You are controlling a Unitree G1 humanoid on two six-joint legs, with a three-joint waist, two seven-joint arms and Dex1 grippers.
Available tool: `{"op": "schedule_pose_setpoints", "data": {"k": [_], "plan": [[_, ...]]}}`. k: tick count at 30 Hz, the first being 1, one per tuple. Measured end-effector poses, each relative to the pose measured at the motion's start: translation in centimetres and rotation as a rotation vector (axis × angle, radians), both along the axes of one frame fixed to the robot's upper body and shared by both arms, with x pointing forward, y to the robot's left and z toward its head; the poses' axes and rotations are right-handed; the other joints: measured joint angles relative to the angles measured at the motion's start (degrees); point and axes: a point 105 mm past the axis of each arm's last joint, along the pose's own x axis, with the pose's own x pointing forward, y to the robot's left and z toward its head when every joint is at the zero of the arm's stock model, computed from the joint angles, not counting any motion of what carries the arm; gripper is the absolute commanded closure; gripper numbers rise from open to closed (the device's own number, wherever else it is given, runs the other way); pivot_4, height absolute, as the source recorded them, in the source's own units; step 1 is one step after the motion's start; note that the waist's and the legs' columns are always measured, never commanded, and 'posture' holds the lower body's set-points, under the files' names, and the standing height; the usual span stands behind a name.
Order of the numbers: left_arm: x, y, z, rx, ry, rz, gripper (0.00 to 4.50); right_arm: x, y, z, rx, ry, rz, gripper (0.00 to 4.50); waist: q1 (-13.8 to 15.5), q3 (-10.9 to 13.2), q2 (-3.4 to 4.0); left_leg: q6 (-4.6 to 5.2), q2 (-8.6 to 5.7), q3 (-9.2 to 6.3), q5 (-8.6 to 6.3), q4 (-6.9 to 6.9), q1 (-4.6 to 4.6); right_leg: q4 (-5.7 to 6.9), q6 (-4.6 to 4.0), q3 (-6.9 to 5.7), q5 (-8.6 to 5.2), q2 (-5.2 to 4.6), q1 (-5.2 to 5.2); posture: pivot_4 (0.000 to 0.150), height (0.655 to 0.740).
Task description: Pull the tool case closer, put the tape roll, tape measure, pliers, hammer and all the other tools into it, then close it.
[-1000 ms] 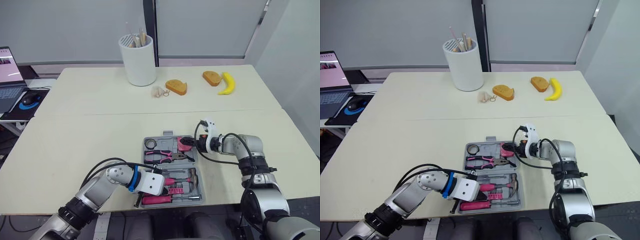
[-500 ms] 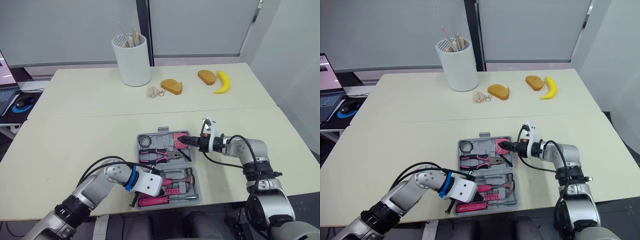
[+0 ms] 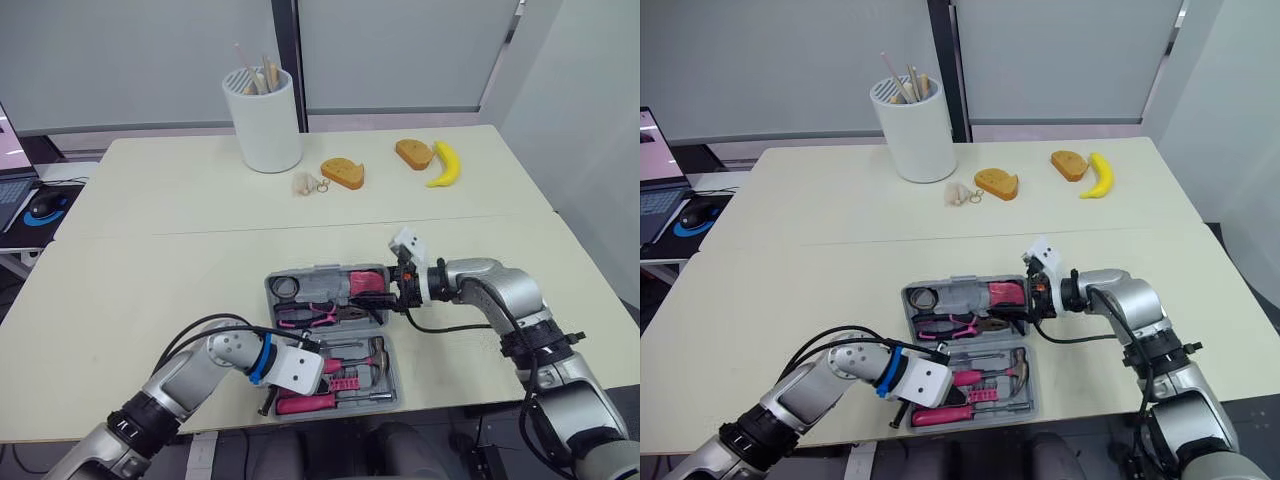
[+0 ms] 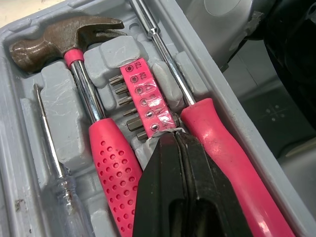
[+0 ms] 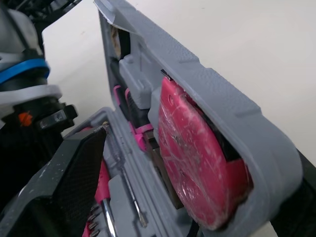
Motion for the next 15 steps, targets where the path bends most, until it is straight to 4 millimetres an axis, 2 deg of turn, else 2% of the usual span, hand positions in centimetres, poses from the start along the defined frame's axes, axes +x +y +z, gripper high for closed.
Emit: {"op": "schedule_pose_setpoints", "data": {"k": [8,15], "plan": [[-0.2,0.1,-0.2,-0.046,-0.009,0.074,4.5,-1.6,-0.2,2.0,-0.047,-0.128,0.098,0.02,0.1,0.0,0.0,0.0,0.03,-0.02,0.0,0.0,-0.01,-0.02,0.0,0.0,0.0,-0.06,0.0,0.15,0.74],[-0.8,0.6,0.3,-0.203,0.088,0.309,4.5,-2.9,0.1,2.3,-0.082,-0.187,0.143,0.02,0.2,0.0,-0.05,-0.01,0.34,-0.02,0.0,0.02,-0.1,-0.01,0.0,-0.06,0.0,-0.1,-0.06,0.15,0.74]]}}
